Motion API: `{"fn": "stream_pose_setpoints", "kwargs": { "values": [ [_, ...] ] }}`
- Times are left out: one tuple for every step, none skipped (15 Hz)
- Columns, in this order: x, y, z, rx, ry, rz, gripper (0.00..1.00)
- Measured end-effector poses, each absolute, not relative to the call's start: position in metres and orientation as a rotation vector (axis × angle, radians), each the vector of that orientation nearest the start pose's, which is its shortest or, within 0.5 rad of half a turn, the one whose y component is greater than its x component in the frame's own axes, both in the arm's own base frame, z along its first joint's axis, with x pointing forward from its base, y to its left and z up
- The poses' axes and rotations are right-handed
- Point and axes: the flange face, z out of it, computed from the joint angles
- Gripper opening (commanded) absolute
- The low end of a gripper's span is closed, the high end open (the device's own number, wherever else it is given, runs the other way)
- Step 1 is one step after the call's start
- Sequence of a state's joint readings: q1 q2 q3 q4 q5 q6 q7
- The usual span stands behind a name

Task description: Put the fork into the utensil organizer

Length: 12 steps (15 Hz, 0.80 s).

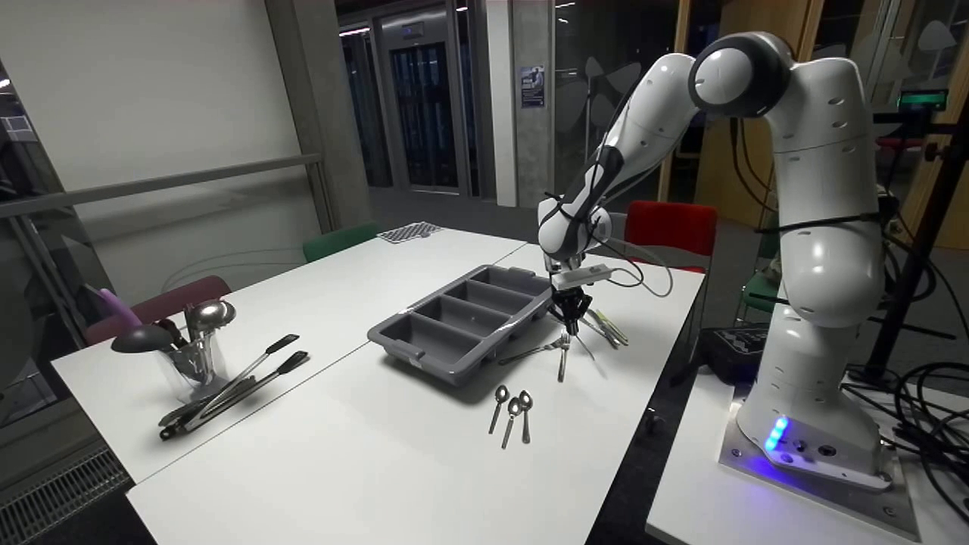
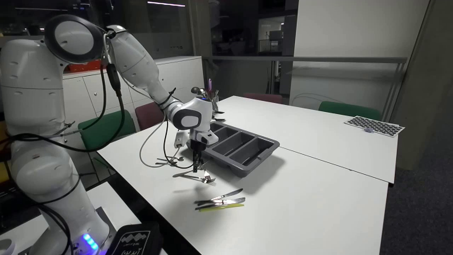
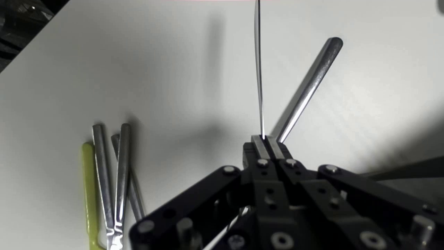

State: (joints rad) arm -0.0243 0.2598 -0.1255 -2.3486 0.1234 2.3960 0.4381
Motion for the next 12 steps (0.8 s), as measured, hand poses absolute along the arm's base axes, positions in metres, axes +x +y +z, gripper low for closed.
{"fn": "stream_pose_setpoints", "kwargs": {
  "values": [
    [0.484,-0.074,0.216,-2.950,1.024,0.308,0.00],
    [0.483,-0.074,0.225,-2.973,0.996,0.285,0.00],
    [0.482,-0.073,0.235,-2.995,0.967,0.263,0.00],
    [0.481,-0.073,0.245,-3.015,0.942,0.249,0.00],
    [0.481,-0.072,0.255,-3.037,0.913,0.245,0.00],
    [0.480,-0.071,0.263,-3.062,0.878,0.244,0.00],
    [0.479,-0.070,0.271,-3.089,0.838,0.245,0.00],
    [0.478,-0.069,0.278,-3.122,0.787,0.247,0.00],
    [0.477,-0.068,0.285,-3.155,0.728,0.250,0.00],
    [0.476,-0.067,0.290,-3.189,0.659,0.251,0.00],
    [0.476,-0.065,0.295,-3.220,0.581,0.252,0.00],
    [0.476,-0.064,0.298,-3.246,0.498,0.249,0.00]
  ]
}}
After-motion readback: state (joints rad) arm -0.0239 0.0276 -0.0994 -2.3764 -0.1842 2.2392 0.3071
